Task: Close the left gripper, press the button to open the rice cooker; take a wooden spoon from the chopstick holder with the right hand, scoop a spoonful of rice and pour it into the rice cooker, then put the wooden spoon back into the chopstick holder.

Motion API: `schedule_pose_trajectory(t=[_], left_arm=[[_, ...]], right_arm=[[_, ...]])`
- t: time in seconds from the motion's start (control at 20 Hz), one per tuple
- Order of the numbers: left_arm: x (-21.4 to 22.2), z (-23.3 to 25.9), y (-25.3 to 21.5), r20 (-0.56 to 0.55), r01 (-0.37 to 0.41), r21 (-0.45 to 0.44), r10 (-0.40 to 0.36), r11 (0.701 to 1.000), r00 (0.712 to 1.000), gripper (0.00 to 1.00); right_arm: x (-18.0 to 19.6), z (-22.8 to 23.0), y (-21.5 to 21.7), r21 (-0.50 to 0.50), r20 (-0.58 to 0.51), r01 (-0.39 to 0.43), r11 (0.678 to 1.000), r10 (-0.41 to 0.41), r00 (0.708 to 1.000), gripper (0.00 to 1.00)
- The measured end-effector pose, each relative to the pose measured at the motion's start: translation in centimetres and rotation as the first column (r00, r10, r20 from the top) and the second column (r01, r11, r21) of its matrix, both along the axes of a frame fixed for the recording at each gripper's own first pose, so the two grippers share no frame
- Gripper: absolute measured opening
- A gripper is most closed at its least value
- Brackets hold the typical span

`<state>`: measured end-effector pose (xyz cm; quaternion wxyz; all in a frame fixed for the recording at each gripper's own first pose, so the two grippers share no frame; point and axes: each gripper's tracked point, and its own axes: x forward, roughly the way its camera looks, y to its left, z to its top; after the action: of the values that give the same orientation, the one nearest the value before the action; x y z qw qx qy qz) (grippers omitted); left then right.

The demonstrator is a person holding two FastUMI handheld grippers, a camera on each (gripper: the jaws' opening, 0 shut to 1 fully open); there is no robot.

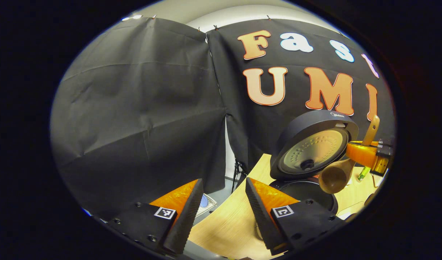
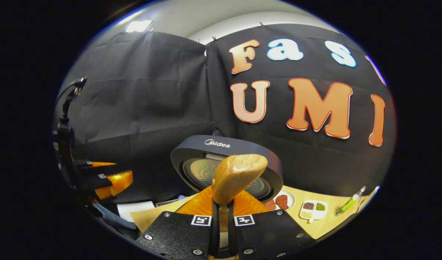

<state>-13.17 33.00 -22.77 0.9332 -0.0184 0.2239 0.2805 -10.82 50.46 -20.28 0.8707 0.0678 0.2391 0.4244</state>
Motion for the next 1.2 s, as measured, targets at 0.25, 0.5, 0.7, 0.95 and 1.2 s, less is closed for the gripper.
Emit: schedule_pose_trajectory(t=[0.25, 0.5, 0.7, 0.95, 1.2], left_arm=[[-0.3, 1.5, -1.3, 0.019, -0.032, 0.006, 0.032, 0.999, 0.999, 0.76], [0.2, 3.2, -5.4, 0.046, -0.028, 0.025, 0.027, 0.999, 0.999, 0.82], [0.3, 4.8, -7.5, 0.063, -0.036, 0.055, 0.032, 0.998, 0.997, 0.82], [1.0, 6.0, -9.1, 0.075, -0.057, 0.064, 0.052, 0.996, 0.996, 0.82], [3.1, 6.7, -12.6, 0.081, -0.012, 0.055, 0.007, 0.998, 0.997, 0.76]], right_arm=[[2.3, 1.4, -4.6, 0.141, -0.208, 0.105, 0.984, -0.074, 0.975, 0.09], [4.8, 0.5, -12.7, 0.180, -0.320, 0.224, 0.958, -0.159, 0.934, 0.08], [6.0, -1.5, -20.4, 0.121, -0.313, 0.308, 0.944, -0.258, 0.914, 0.08], [6.3, -4.7, -29.5, 0.033, -0.322, 0.418, 0.908, -0.386, 0.864, 0.09], [5.4, -8.3, -37.7, -0.049, -0.366, 0.538, 0.842, -0.516, 0.774, 0.09]])
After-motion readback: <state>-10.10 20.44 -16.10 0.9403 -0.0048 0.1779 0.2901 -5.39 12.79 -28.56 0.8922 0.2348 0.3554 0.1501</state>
